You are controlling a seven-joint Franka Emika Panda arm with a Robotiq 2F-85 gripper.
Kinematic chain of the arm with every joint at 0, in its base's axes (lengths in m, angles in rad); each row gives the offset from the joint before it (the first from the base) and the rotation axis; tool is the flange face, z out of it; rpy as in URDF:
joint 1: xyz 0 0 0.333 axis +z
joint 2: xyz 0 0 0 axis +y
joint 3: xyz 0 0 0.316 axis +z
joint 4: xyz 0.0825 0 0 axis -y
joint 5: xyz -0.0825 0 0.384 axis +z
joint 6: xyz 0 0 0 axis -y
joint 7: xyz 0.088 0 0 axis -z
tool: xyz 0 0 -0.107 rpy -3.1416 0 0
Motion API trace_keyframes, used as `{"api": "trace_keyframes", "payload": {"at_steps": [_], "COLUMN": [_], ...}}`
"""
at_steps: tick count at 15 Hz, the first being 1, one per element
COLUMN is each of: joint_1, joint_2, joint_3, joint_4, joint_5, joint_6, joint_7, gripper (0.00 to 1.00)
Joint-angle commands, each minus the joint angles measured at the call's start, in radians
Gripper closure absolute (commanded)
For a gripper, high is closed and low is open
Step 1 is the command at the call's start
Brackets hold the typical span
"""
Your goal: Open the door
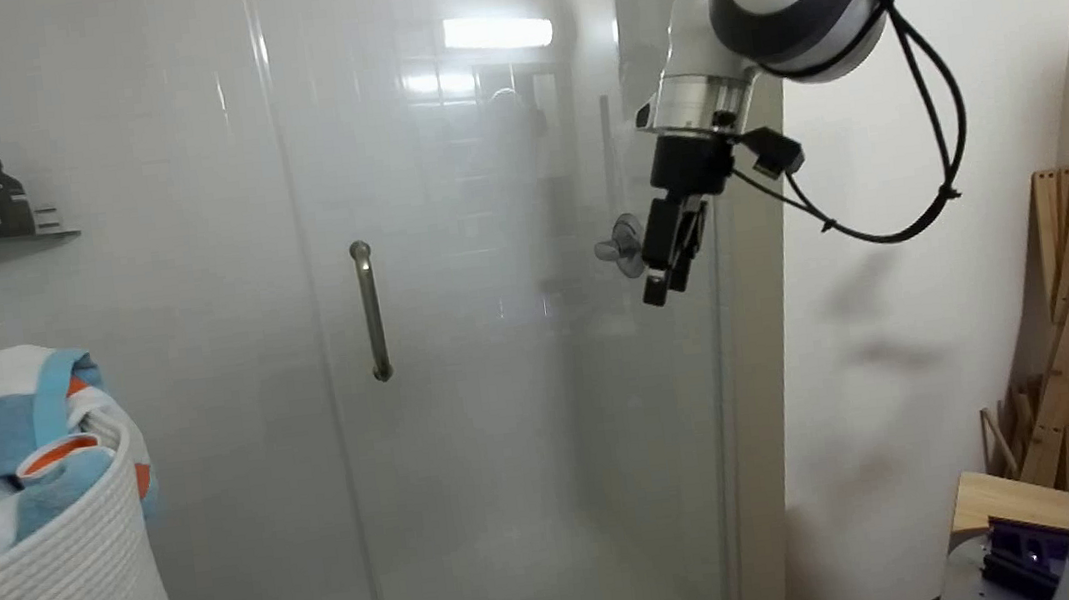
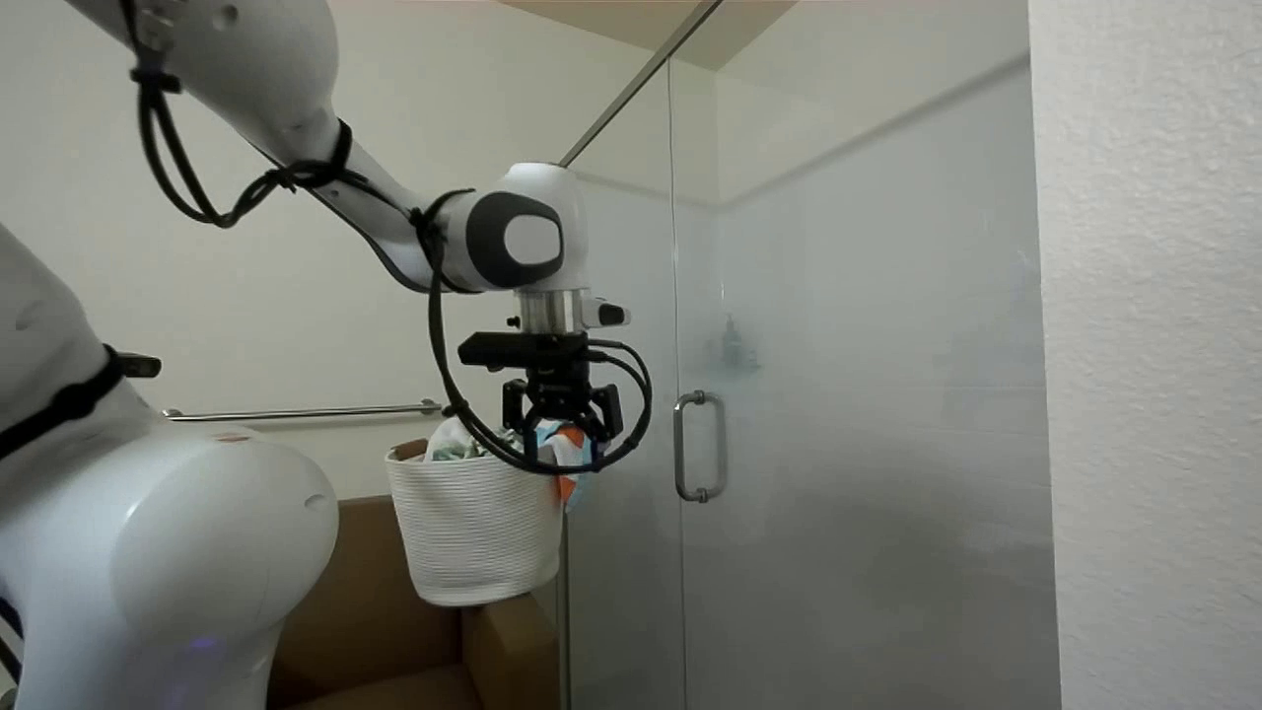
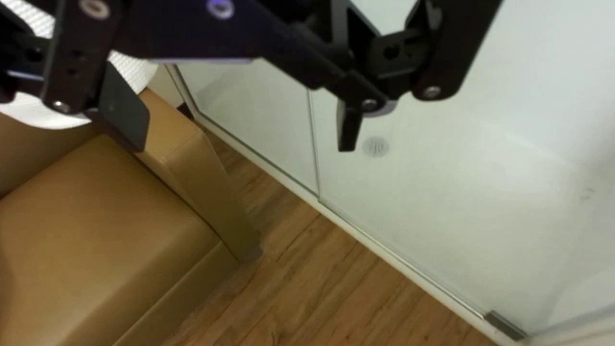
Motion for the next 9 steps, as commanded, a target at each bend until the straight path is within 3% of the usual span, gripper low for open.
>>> {"api": "trace_keyframes", "payload": {"at_steps": [1,3,7,8,9], "joint_1": [0.057,0.096,0.162,0.151,0.092], "joint_2": [0.236,0.361,0.609,0.642,0.538], "joint_3": [-0.048,-0.081,-0.112,-0.095,-0.047], "joint_4": [0.075,0.134,0.337,0.382,0.274], "joint_5": [0.091,0.145,0.324,0.367,0.295], "joint_6": [0.275,0.413,0.478,0.451,0.459], "joint_7": [-0.075,-0.12,-0.257,-0.293,-0.21], "gripper": [0.0,0.0,0.0,0.0,0.0]}}
